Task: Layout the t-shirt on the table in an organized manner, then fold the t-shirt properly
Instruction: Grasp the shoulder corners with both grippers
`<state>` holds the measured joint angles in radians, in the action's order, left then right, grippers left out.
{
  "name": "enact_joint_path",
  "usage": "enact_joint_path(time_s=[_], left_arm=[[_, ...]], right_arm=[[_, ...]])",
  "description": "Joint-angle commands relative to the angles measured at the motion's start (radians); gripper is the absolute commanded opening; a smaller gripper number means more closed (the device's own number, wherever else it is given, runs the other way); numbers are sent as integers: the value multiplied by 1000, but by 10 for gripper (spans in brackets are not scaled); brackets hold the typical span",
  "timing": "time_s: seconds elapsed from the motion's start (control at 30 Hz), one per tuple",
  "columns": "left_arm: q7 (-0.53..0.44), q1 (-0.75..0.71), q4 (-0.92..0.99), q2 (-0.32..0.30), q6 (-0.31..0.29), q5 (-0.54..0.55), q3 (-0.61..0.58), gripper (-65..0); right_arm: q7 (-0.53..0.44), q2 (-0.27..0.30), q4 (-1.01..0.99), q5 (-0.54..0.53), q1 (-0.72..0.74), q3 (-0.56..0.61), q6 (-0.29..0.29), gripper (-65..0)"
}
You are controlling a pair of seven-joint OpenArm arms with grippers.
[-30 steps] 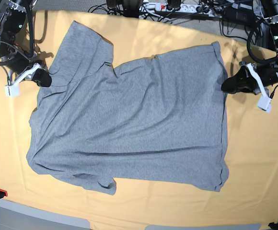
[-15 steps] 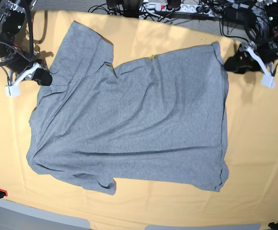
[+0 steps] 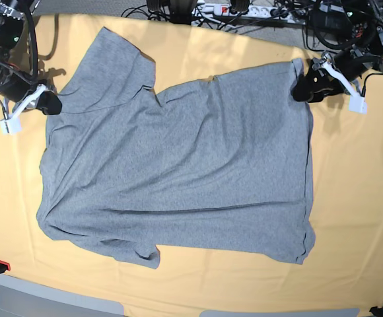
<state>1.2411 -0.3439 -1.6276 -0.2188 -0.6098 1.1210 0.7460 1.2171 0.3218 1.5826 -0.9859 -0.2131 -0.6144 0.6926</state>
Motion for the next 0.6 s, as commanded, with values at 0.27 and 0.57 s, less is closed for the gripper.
enact_joint_path(time_s=[0.27,0.57], left_arm=[[60,-2,-3,-6,11,-18,-135,-414],[61,21,-11,-79,12,-43,-133,-650]], right_arm=[[-8,36,12,-12,8,-4,6,-650],[0,43,12,-12,8,-4,6,-650]])
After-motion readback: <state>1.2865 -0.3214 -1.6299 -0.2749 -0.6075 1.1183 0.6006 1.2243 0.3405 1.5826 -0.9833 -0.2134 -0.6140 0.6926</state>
